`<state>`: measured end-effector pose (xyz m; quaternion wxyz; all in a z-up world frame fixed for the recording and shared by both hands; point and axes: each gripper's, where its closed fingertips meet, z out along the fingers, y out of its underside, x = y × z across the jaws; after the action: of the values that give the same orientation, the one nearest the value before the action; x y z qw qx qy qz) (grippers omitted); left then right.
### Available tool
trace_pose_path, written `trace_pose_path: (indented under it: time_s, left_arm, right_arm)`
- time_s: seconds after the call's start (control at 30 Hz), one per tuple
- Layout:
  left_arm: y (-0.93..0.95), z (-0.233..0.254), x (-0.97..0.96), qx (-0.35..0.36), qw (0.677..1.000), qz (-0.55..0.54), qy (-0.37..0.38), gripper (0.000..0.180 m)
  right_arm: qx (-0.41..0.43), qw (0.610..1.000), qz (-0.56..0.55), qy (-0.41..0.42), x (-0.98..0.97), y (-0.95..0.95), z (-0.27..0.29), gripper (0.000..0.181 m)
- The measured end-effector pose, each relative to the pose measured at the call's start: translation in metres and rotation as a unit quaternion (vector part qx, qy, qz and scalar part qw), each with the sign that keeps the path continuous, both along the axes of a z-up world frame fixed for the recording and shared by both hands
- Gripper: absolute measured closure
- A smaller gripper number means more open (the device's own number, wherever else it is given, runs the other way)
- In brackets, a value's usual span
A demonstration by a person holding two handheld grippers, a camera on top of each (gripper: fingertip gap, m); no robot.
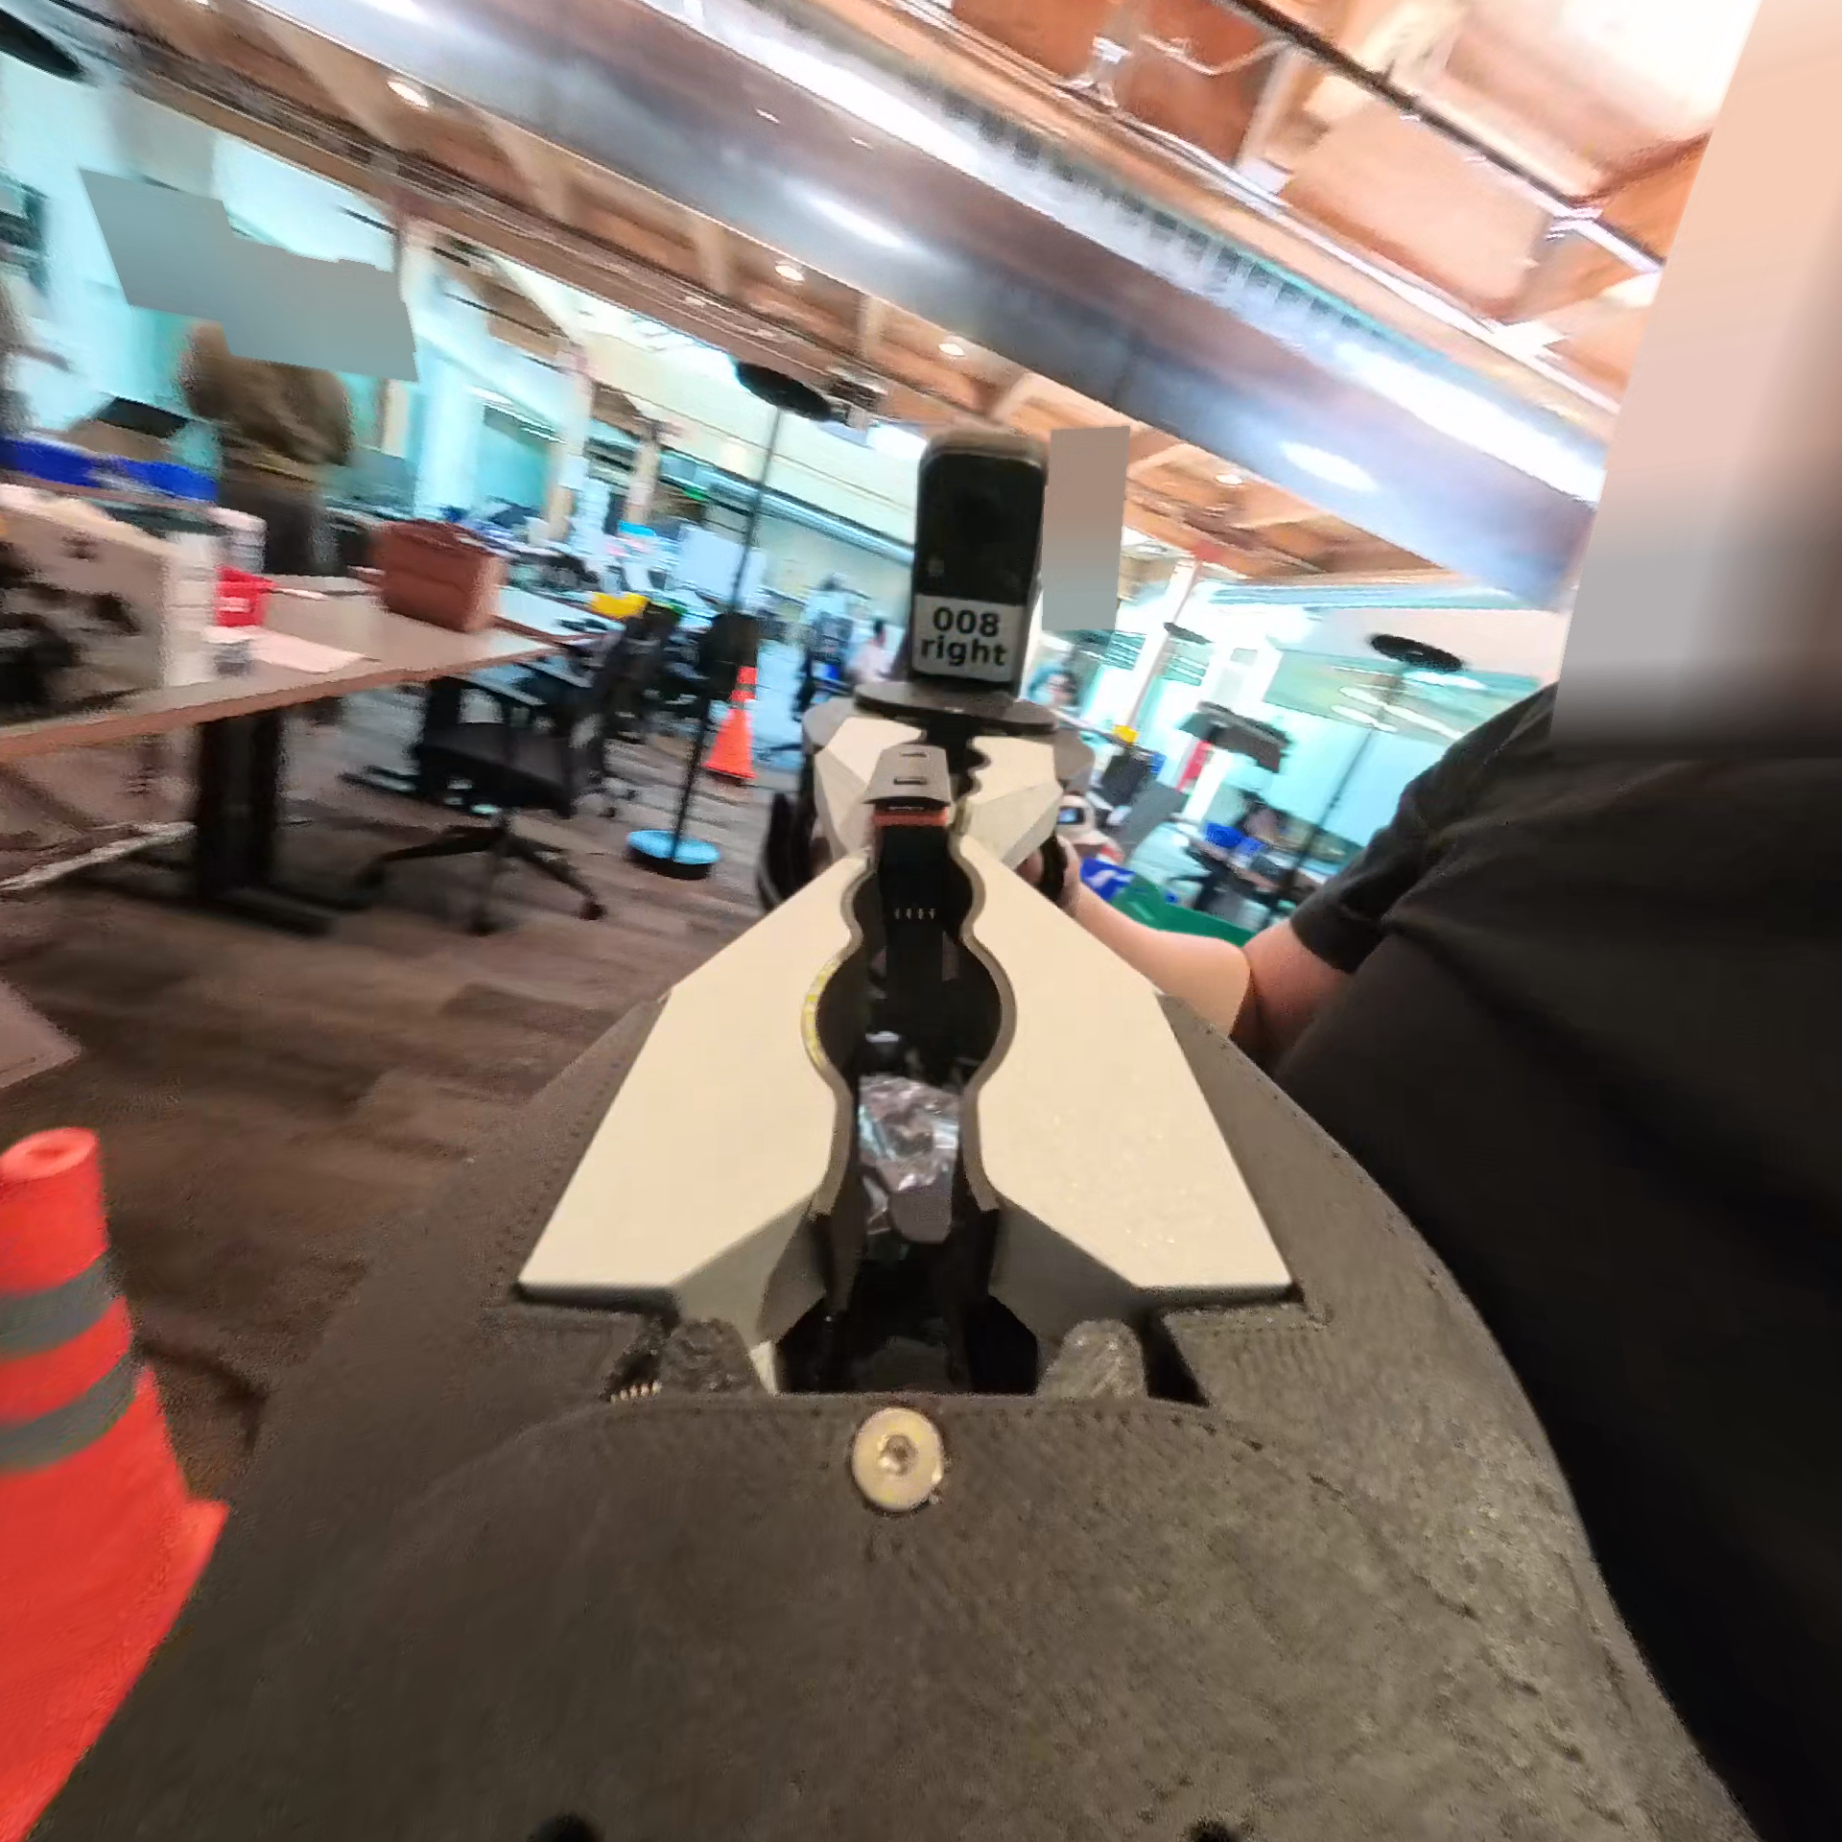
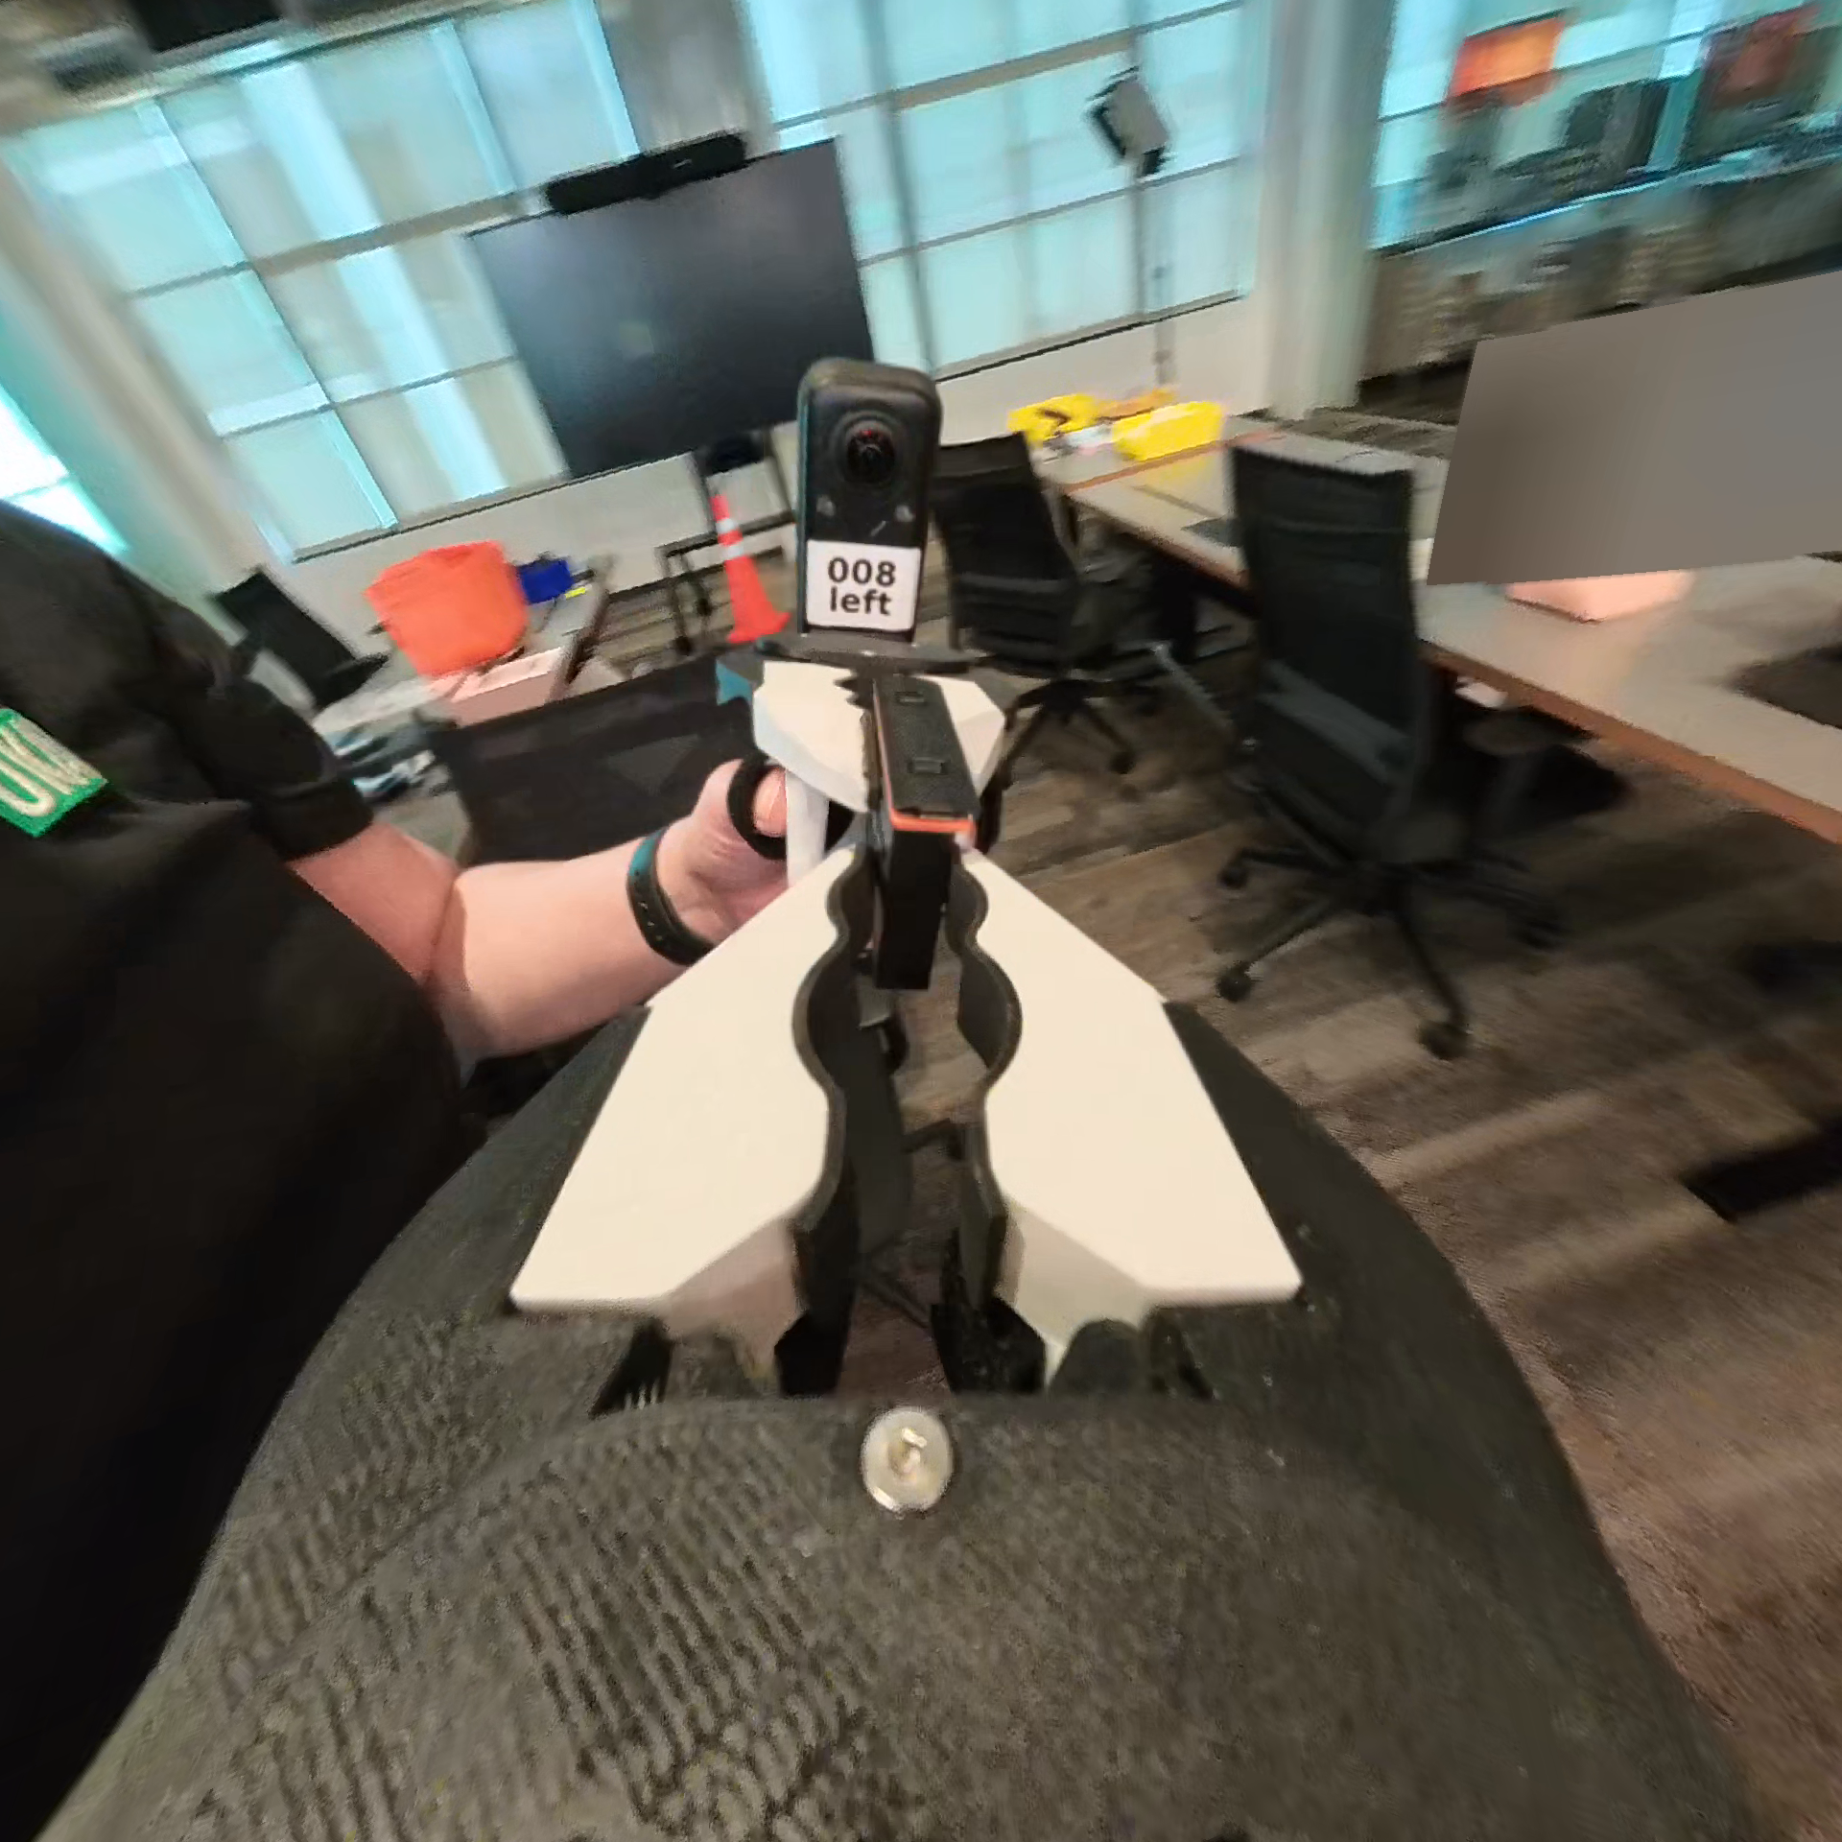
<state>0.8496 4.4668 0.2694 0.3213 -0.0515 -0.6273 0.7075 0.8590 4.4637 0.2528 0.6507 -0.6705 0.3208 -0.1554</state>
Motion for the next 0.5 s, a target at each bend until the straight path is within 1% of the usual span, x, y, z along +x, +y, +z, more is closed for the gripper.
trace_pose_path:
  time_s: [0.1, 0.23, 0.33, 0.43, 0.5]
  left_arm:
    - [-0.08, 0.017, 0.011, -0.003, 0.997, -0.074, -0.003, 0.171]
    - [-0.153, 0.023, 0.039, 0.017, 0.992, -0.123, -0.013, 0.171]
    - [-0.19, 0.018, 0.074, 0.033, 0.989, -0.141, -0.007, 0.171]
    - [-0.22, 0.01, 0.122, 0.048, 0.986, -0.162, 0.002, 0.171]
    - [-0.241, 0.004, 0.164, 0.051, 0.985, -0.166, -0.005, 0.171]
  right_arm:
    - [0.046, 0.998, -0.04, 0.02, 0.01, -0.079, 0.017, 0.172]
    - [0.05, 0.994, -0.098, 0.005, 0.038, -0.152, 0.021, 0.171]
    - [0.047, 0.991, -0.121, 0.016, 0.074, -0.189, 0.015, 0.171]
    - [0.065, 0.991, -0.114, 0.023, 0.121, -0.218, 0.007, 0.172]
    - [0.084, 0.99, -0.115, 0.017, 0.163, -0.24, 0.001, 0.172]
